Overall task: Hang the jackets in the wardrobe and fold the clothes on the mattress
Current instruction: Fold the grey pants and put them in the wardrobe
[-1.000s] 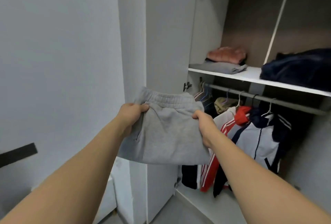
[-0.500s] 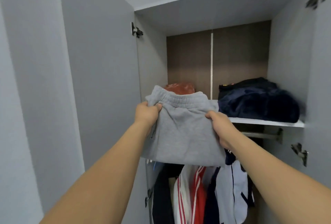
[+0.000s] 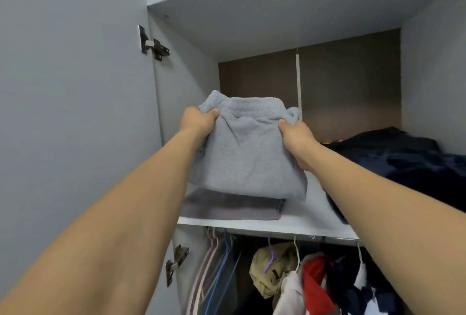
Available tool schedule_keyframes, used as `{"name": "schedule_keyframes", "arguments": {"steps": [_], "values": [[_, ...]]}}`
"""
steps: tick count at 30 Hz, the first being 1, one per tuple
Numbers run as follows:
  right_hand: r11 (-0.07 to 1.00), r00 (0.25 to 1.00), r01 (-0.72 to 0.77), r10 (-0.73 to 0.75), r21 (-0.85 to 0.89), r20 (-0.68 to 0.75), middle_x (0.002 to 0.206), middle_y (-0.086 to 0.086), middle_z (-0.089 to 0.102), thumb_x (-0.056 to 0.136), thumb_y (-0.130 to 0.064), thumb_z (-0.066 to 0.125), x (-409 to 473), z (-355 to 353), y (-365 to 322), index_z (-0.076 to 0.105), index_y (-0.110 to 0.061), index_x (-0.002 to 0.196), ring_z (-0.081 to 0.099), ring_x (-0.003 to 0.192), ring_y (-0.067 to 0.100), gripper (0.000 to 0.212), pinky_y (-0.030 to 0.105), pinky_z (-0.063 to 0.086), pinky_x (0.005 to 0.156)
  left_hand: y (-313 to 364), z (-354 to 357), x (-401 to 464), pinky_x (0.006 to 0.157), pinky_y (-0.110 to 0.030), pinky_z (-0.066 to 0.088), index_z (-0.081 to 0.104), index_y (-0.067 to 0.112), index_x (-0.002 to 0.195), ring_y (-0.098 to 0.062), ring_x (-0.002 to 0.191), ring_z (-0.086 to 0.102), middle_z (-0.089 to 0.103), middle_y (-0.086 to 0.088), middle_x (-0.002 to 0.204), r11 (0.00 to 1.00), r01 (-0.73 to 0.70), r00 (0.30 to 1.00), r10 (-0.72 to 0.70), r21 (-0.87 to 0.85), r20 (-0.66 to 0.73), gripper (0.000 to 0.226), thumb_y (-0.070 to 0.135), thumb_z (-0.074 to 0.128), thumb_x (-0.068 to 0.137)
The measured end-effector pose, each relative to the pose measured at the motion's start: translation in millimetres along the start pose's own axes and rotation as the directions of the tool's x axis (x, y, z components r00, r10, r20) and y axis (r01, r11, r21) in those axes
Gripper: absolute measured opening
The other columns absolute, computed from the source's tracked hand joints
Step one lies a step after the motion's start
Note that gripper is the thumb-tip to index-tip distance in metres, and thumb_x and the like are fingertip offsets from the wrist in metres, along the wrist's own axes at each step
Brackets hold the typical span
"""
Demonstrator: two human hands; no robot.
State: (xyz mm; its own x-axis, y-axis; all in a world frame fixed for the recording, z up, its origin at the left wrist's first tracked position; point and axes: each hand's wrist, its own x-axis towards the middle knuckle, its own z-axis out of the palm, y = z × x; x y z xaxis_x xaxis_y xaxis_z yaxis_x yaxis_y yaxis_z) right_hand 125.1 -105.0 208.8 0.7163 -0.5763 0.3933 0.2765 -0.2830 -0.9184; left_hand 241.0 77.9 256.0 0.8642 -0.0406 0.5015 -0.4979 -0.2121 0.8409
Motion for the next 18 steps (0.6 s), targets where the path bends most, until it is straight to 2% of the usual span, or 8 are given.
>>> {"name": "schedule_keyframes", "arguments": {"steps": [3, 5, 6, 8, 10, 12, 15, 18], "values": [[0.986, 0.995, -0.069, 0.057, -0.152, -0.08, 0.096, 0.003, 0.056, 0.099, -0.032, 0.038, 30, 25, 24, 0.049, -0.011, 0.126, 0.055, 0.081, 0.021, 0.035, 0.033, 0.044, 0.073, -40, 22, 41, 0.086, -0.036, 0.05, 0.054, -0.002, 0.127, -0.033, 0.112, 0.06, 0.06, -0.012, 0.124, 0.987, 0.079, 0.995, -0.086, 0.141, 0.05, 0.059, 0.038, 0.071, 0.087], [0.946, 0.988, -0.134, 0.104, -0.296, -0.113, 0.119, 0.011, 0.056, 0.101, -0.027, 0.04, 43, 40, 50, 0.037, -0.009, 0.139, 0.057, 0.103, 0.032, 0.043, 0.035, 0.044, 0.087, -74, 34, 61, 0.088, -0.038, 0.051, 0.055, -0.004, 0.127, -0.033, 0.112, 0.061, 0.061, -0.013, 0.125, 0.957, 0.125, 0.979, -0.161, 0.262, 0.122, 0.062, 0.039, 0.073, 0.084], [0.904, 0.986, -0.161, 0.127, -0.396, -0.111, 0.132, 0.016, 0.05, 0.1, -0.023, 0.041, 48, 46, 67, 0.028, -0.008, 0.144, 0.053, 0.115, 0.036, 0.048, 0.036, 0.042, 0.092, -92, 40, 67, 0.088, -0.038, 0.052, 0.058, -0.004, 0.125, -0.032, 0.109, 0.062, 0.062, -0.016, 0.125, 0.934, 0.134, 0.968, -0.194, 0.332, 0.156, 0.062, 0.039, 0.073, 0.083], [0.782, 0.983, -0.179, 0.171, -0.597, -0.07, 0.145, 0.02, 0.037, 0.098, -0.017, 0.039, 52, 58, 104, 0.015, -0.014, 0.151, 0.046, 0.127, 0.037, 0.059, 0.039, 0.039, 0.101, -133, 53, 68, 0.083, -0.035, 0.052, 0.061, -0.001, 0.123, -0.031, 0.104, 0.064, 0.064, -0.017, 0.124, 0.871, 0.111, 0.951, -0.234, 0.479, 0.204, 0.057, 0.04, 0.071, 0.085], [0.637, 0.974, -0.176, 0.224, -0.751, -0.038, 0.152, 0.016, 0.029, 0.095, -0.018, 0.036, 50, 67, 136, 0.022, -0.021, 0.152, 0.041, 0.133, 0.034, 0.058, 0.042, 0.036, 0.106, -178, 70, 60, 0.094, -0.036, 0.048, 0.058, 0.003, 0.13, -0.031, 0.118, 0.059, 0.059, -0.017, 0.134, 0.792, 0.085, 0.915, -0.302, 0.605, 0.267, 0.057, 0.045, 0.06, 0.091], [0.547, 0.966, -0.178, 0.255, -0.818, -0.04, 0.156, 0.013, 0.023, 0.095, -0.018, 0.034, 51, 71, 153, 0.035, -0.018, 0.147, 0.037, 0.136, 0.031, 0.052, 0.042, 0.035, 0.106, -207, 79, 53, 0.104, -0.039, 0.041, 0.054, 0.01, 0.135, -0.031, 0.127, 0.052, 0.053, -0.014, 0.142, 0.748, 0.101, 0.884, -0.37, 0.656, 0.286, 0.059, 0.053, 0.045, 0.095], [0.502, 0.967, -0.171, 0.249, -0.848, -0.048, 0.153, 0.011, 0.028, 0.095, -0.02, 0.03, 58, 70, 156, 0.038, -0.018, 0.144, 0.039, 0.134, 0.031, 0.05, 0.041, 0.035, 0.105, -222, 80, 61, 0.108, -0.043, 0.039, 0.052, 0.011, 0.136, -0.033, 0.128, 0.051, 0.051, -0.014, 0.143, 0.768, 0.088, 0.88, -0.359, 0.634, 0.313, 0.06, 0.053, 0.04, 0.096], [0.482, 0.966, -0.178, 0.252, -0.858, -0.059, 0.151, 0.011, 0.03, 0.096, -0.021, 0.031, 59, 70, 157, 0.038, -0.019, 0.144, 0.042, 0.132, 0.031, 0.049, 0.041, 0.035, 0.103, -224, 82, 64, 0.106, -0.043, 0.039, 0.052, 0.013, 0.136, -0.032, 0.128, 0.051, 0.052, -0.013, 0.143, 0.734, 0.062, 0.899, -0.335, 0.677, 0.282, 0.057, 0.052, 0.036, 0.097]]}}
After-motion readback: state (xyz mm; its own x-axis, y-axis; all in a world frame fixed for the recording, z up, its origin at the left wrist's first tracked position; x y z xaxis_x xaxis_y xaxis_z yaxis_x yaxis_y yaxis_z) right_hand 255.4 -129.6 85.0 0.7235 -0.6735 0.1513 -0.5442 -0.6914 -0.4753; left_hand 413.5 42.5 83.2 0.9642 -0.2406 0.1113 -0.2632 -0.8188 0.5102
